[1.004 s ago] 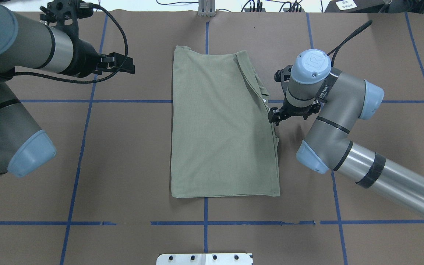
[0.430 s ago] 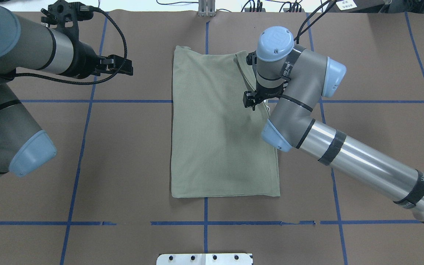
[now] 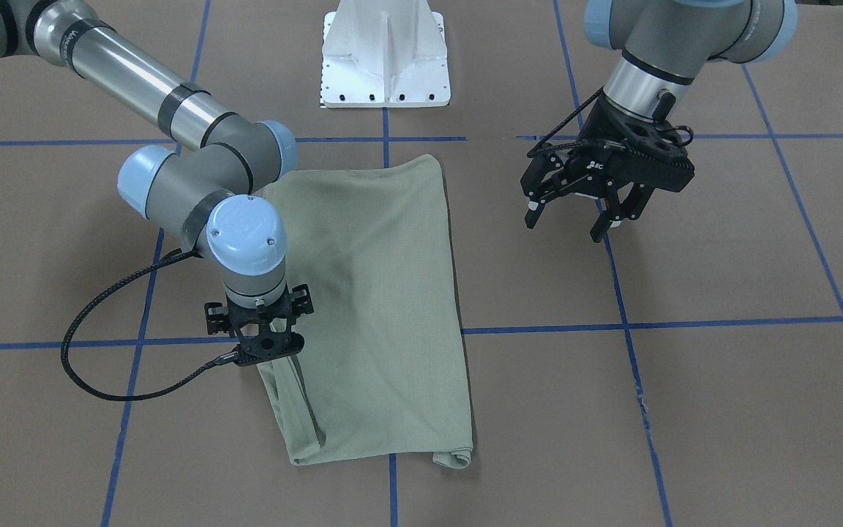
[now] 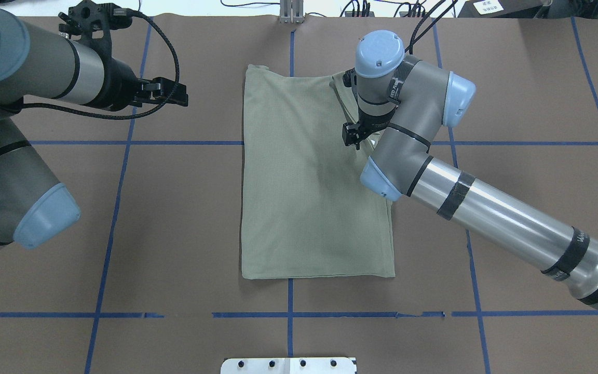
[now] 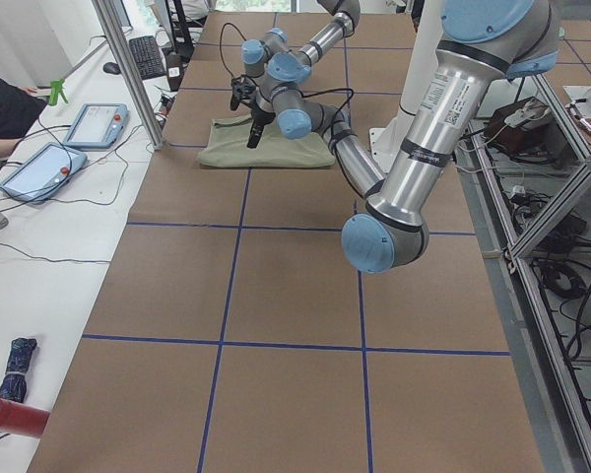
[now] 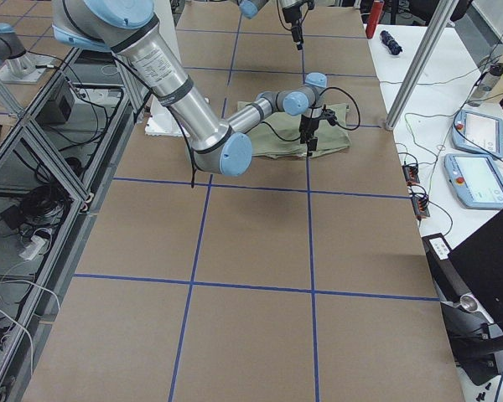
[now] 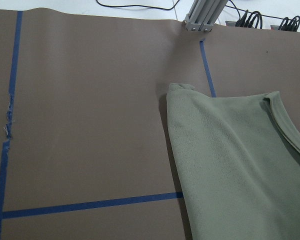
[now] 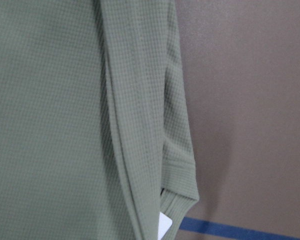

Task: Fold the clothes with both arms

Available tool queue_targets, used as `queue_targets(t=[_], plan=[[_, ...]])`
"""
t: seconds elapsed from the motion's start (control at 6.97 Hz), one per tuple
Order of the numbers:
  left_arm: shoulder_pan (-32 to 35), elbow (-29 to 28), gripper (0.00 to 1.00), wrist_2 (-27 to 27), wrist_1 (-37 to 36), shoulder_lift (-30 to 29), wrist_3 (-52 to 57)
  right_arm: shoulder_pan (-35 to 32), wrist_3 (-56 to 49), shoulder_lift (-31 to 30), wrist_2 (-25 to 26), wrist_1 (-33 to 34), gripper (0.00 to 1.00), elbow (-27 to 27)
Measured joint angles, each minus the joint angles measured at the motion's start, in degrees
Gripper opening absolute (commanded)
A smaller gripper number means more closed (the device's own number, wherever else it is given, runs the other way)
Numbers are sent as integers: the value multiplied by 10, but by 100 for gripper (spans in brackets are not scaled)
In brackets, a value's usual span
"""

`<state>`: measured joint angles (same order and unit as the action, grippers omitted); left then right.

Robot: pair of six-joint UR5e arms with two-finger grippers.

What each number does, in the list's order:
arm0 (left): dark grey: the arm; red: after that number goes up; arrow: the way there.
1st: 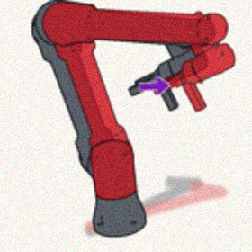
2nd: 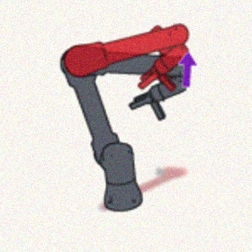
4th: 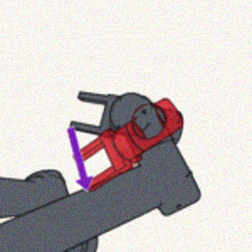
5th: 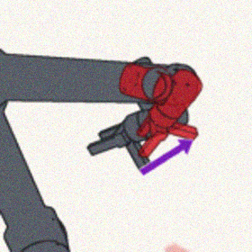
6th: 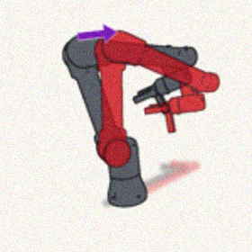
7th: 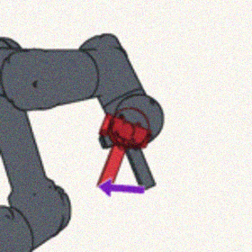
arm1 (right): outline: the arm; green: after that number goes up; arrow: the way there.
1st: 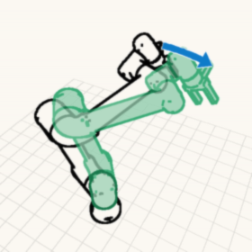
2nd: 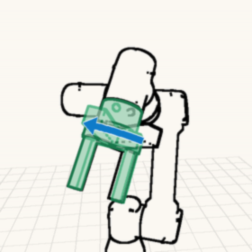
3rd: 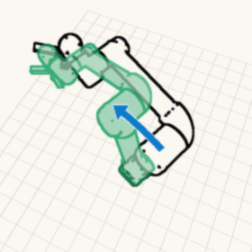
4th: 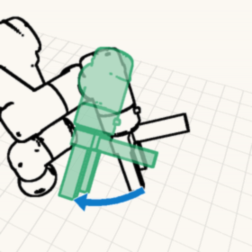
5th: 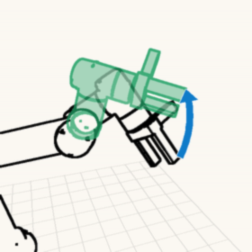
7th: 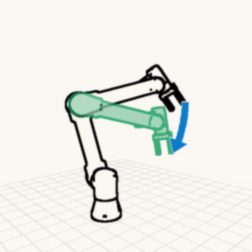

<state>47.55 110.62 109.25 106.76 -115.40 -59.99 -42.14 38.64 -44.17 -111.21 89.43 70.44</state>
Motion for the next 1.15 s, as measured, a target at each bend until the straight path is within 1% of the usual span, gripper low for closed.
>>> queue_targets(t=[0.29, 0.57, 0.86, 1.15], plan=[[0, -1, 100, 0, 2, 0, 0, -11, -17, 4, 0, -21, 100, -31], [0, -2, 100, 0, 2, 0, 0, -20, -21, 33, -1, -30, 100, -71], [0, -3, 100, 0, 2, -2, 0, -26, -22, 52, -1, -56, 100, -111], [0, -3, 100, 0, 2, -4, 0, -32, -23, 66, -1, -65, 100, -134]])
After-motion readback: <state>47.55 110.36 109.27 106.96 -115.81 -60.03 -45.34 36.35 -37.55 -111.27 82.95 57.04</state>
